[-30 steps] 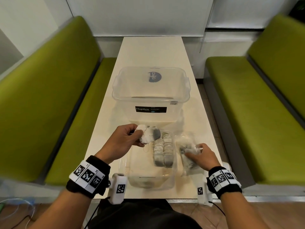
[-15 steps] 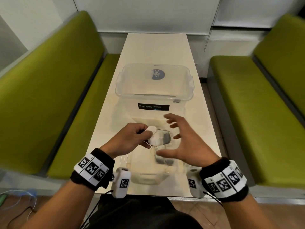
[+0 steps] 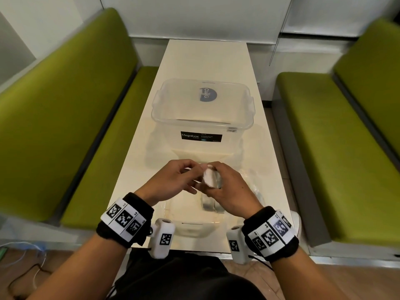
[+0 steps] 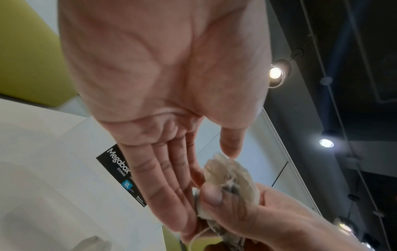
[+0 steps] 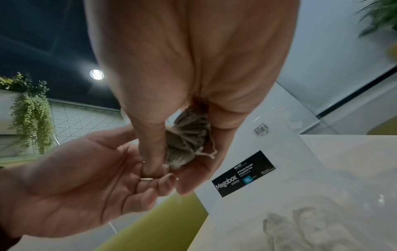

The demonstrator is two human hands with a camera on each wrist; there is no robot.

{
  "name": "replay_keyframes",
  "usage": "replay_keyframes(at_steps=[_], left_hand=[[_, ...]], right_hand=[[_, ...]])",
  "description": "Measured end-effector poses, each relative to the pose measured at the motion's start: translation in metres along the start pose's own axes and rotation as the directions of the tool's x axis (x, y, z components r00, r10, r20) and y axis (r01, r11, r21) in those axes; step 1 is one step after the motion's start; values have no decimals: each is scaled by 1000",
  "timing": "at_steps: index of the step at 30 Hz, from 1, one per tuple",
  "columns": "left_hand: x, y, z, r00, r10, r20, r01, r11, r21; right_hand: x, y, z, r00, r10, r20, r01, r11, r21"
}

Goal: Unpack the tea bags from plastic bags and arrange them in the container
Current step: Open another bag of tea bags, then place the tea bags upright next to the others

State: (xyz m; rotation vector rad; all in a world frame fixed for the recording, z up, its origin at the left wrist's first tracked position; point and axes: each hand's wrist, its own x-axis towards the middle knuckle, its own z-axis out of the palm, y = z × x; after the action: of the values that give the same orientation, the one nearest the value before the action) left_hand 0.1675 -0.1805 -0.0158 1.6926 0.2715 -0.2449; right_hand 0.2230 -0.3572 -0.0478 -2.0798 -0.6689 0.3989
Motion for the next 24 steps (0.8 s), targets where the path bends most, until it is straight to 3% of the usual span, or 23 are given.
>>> replay_keyframes(at_steps=[6, 11, 17, 24], left_hand=[[1, -2, 5, 998, 52, 36, -57, 988, 143], [0, -2, 11, 999, 43, -4, -42, 989, 144], [1, -6, 10, 998, 55, 24, -56, 998, 20], [5, -11, 12, 996, 85, -10, -85, 996, -17]], right_hand=[[-2, 0, -2, 995, 92, 26, -94, 992, 86], [-5, 2, -7, 981, 180, 70, -194, 927, 322], [-9, 6, -7, 980, 159, 122, -200, 758, 620], [-8, 12, -7, 982, 115, 150, -189, 670, 718]])
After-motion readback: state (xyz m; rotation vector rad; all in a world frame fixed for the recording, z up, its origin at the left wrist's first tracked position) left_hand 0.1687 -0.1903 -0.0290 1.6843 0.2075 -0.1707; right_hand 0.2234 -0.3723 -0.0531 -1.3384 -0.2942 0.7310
